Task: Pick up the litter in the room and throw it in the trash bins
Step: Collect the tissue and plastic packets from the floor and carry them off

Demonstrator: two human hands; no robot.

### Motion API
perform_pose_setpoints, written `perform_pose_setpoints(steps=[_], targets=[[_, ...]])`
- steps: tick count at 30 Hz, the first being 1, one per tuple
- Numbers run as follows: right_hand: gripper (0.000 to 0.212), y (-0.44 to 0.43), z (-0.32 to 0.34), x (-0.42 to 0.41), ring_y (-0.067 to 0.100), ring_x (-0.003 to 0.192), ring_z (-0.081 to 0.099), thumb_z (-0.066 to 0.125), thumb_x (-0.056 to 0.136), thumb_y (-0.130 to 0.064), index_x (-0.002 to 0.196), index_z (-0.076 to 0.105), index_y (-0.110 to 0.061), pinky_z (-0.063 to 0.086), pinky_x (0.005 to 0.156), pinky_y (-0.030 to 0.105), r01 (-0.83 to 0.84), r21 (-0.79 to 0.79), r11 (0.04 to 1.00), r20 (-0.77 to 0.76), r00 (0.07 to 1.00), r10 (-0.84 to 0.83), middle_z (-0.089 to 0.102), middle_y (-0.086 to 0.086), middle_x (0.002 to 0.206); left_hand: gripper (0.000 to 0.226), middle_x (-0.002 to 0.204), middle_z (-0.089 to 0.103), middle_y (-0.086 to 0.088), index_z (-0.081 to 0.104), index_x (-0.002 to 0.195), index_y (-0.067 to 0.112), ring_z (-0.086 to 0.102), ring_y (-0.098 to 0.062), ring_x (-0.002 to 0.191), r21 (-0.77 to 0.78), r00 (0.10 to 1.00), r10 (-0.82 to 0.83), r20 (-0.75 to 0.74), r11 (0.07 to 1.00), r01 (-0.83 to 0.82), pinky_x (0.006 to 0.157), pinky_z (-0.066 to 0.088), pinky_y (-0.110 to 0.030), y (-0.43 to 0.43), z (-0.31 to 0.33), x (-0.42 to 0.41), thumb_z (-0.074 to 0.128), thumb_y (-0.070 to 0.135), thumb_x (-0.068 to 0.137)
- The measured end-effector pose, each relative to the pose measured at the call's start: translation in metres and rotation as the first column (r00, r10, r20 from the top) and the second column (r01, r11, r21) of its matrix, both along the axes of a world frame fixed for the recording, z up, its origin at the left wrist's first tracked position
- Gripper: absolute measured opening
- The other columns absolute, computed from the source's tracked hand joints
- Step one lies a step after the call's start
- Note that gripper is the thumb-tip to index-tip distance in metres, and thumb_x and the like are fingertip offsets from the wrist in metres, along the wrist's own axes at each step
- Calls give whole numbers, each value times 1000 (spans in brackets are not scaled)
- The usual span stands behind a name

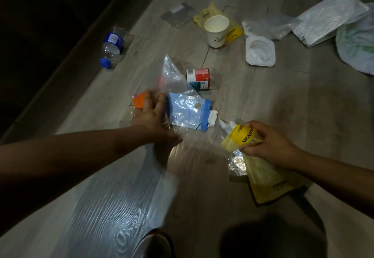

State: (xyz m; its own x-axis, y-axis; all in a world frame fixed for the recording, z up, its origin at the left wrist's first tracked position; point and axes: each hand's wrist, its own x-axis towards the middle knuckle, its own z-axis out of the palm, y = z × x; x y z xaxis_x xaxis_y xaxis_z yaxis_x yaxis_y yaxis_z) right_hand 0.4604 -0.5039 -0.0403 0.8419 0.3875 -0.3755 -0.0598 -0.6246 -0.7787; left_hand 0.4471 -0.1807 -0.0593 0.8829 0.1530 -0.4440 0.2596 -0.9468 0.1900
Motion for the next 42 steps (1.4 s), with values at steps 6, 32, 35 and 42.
perform_pose_setpoints(steps=[6, 32, 35, 42], targets=[[47, -3, -3, 0, 10, 79, 60, 81, 69, -4, 108, 60, -21, 45, 68, 16, 35, -36, 999, 1, 999, -35, 65, -1, 89, 143, 156, -20, -6, -26, 141, 43, 2, -45, 143, 85, 996, -64, -59, 994, 69, 112, 26, -58, 6, 2, 33, 65, 88, 40], [57, -2, -3, 1, 15, 92, 58, 79, 75, -18, 124, 50, -28, 48, 74, 28, 38, -100, 994, -82, 996, -46, 58, -2, 105, 142, 156, -26, -3, -11, 145, 44, -15, -48, 140, -80, 960, 81, -267, 991, -105, 108, 8, -69, -2, -16, 45, 56, 92, 30], [58, -2, -1, 1, 17, 93, 58, 78, 76, -15, 127, 52, -23, 49, 77, 31, 51, -86, 995, -90, 994, -58, 59, 2, 108, 143, 154, -30, -2, -17, 143, 46, -22, -49, 138, -43, 976, 51, -213, 997, -62, 105, 4, -72, 6, -27, 44, 53, 94, 28], [56, -3, 0, 1, 20, 98, 60, 77, 78, -18, 128, 53, -21, 52, 87, 41, 17, -92, 996, -101, 995, -26, 61, 3, 112, 149, 155, -25, 2, -16, 137, 54, -16, -49, 139, -35, 974, 91, -206, 994, -101, 103, 8, -73, 18, -35, 59, 61, 93, 16]])
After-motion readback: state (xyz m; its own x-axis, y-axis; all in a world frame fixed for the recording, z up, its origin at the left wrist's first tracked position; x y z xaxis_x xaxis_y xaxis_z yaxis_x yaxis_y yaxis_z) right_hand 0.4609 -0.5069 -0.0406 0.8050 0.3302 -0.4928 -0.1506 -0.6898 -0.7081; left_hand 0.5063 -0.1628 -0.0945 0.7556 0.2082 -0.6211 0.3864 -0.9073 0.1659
